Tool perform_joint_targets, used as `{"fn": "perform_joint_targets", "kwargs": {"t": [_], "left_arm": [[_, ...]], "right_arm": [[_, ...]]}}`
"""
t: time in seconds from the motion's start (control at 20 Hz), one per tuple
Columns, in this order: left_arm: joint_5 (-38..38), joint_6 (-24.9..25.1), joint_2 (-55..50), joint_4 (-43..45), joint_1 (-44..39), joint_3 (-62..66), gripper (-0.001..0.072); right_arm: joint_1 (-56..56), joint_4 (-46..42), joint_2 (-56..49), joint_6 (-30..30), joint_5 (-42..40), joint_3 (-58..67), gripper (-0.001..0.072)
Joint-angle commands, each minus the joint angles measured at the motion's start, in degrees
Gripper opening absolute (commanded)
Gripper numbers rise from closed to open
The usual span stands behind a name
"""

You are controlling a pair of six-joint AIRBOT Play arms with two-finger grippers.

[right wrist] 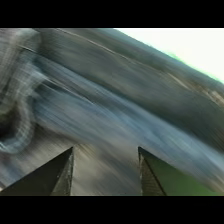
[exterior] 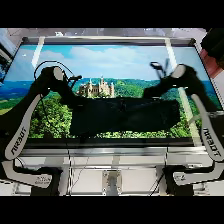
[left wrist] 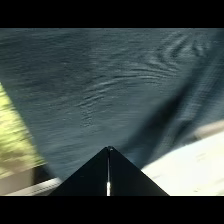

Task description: Fold the clothes and pants, and hang the long-sleeved shirts on hangers.

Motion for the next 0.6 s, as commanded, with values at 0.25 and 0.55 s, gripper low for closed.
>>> {"fn": "perform_joint_targets", "kwargs": {"t": [0.25,0.55], "left_arm": [[1.42,-0.26,-0.13,5.88,2.47,-1.18,0.0029],[4.31,0.35,-1.31,5.84,2.51,-2.40,0.0029]], "right_arm": [[19.85,-1.51,-14.78,10.45,-12.26,9.27,0.0185],[21.86,-1.20,-23.52,14.88,-5.99,19.69,0.0023]]}}
